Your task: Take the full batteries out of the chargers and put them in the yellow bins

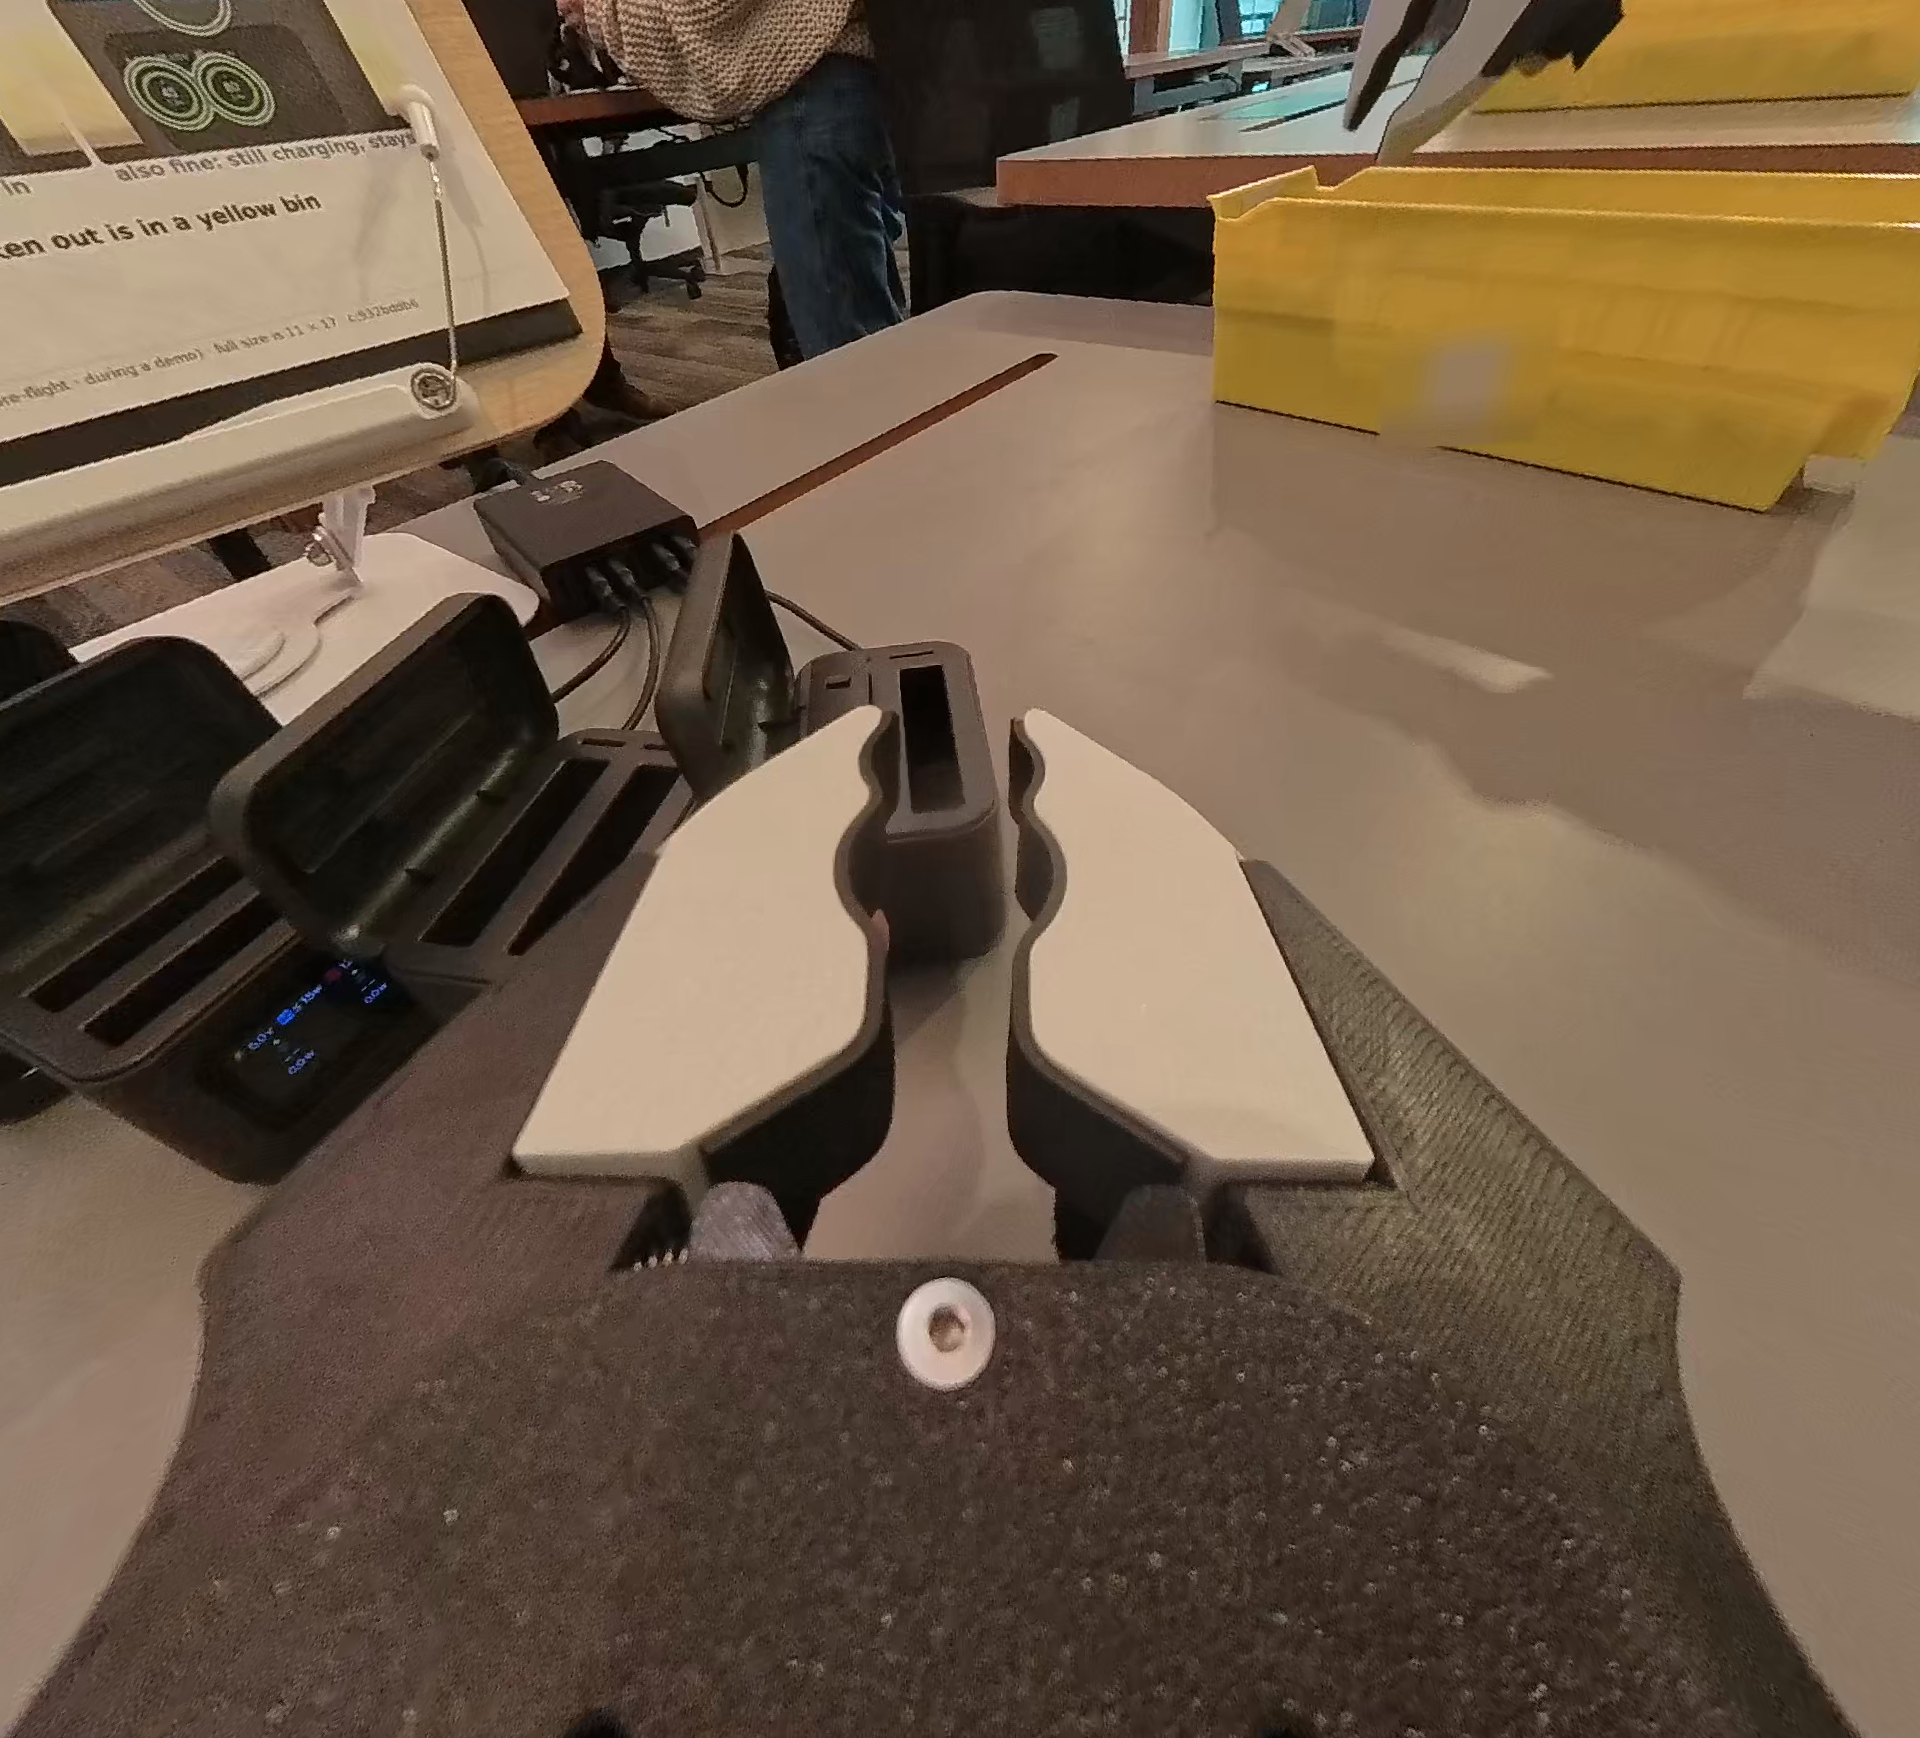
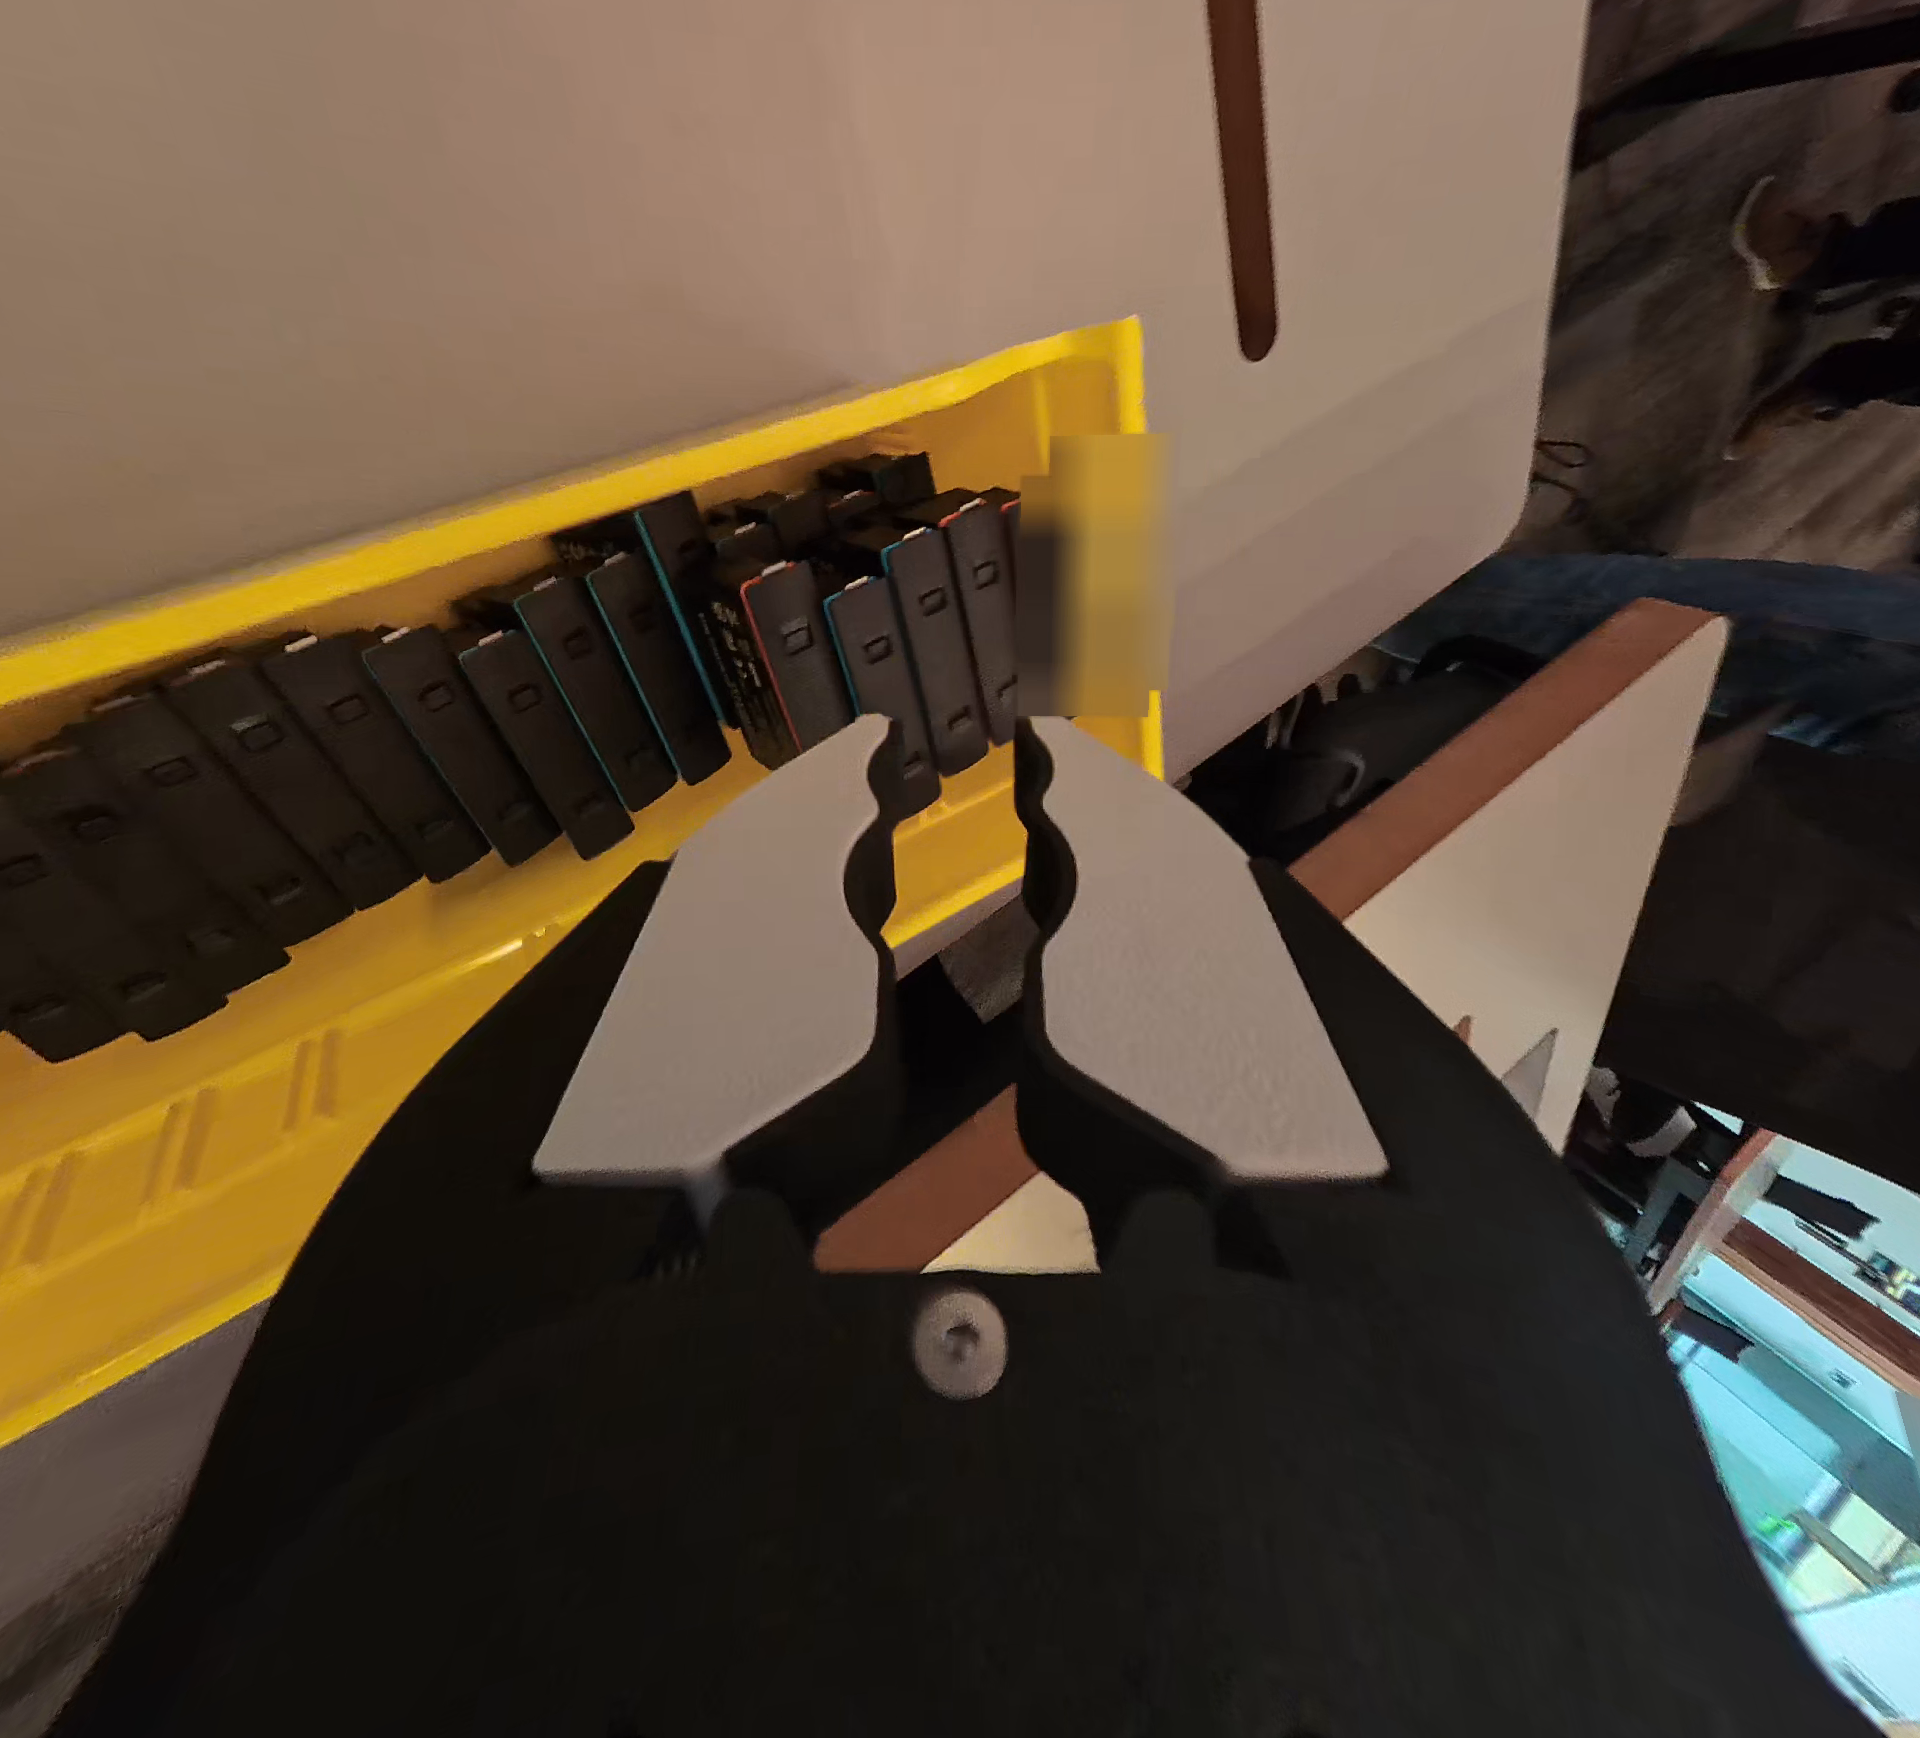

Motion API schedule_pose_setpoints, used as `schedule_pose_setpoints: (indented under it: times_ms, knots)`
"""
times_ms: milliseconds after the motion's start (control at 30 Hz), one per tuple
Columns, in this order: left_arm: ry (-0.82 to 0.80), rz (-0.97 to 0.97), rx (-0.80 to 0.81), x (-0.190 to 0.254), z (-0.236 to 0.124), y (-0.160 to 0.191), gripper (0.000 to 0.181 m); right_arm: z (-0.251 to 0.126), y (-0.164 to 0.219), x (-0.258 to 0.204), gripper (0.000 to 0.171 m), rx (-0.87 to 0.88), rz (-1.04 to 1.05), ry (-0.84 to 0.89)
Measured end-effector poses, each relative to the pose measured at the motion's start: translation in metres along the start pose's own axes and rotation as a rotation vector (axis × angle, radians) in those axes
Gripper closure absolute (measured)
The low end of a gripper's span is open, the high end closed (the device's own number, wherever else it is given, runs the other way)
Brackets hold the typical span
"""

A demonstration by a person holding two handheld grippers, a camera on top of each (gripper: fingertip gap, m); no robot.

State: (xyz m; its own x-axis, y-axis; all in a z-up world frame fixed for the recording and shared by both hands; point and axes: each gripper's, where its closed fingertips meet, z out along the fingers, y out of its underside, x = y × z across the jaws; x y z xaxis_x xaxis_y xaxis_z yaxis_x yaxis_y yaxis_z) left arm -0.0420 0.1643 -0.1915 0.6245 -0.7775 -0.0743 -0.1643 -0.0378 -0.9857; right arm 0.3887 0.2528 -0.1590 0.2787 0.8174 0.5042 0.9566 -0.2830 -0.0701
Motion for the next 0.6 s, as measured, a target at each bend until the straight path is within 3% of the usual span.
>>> schedule_pose_setpoints:
  times_ms: [167, 300, 400, 500, 600]
  knots:
    - [-0.047, 0.020, -0.031, -0.007, 0.001, 0.004, 0.156, -0.023, -0.035, 0.004, 0.148, 0.094, 0.005, 0.100]
    - [-0.110, 0.038, -0.072, -0.016, 0.001, 0.009, 0.148, -0.038, -0.081, -0.005, 0.134, 0.200, 0.010, 0.168]
    - [-0.151, 0.051, -0.108, -0.022, 0.001, 0.012, 0.137, -0.049, -0.121, -0.018, 0.129, 0.306, 0.012, 0.201]
    - [-0.135, 0.020, -0.181, -0.021, 0.003, 0.020, 0.114, -0.059, -0.163, -0.036, 0.128, 0.442, 0.068, 0.181]
    - [-0.126, 0.025, -0.271, -0.018, 0.005, 0.033, 0.105, -0.070, -0.206, -0.056, 0.125, 0.597, 0.152, 0.128]
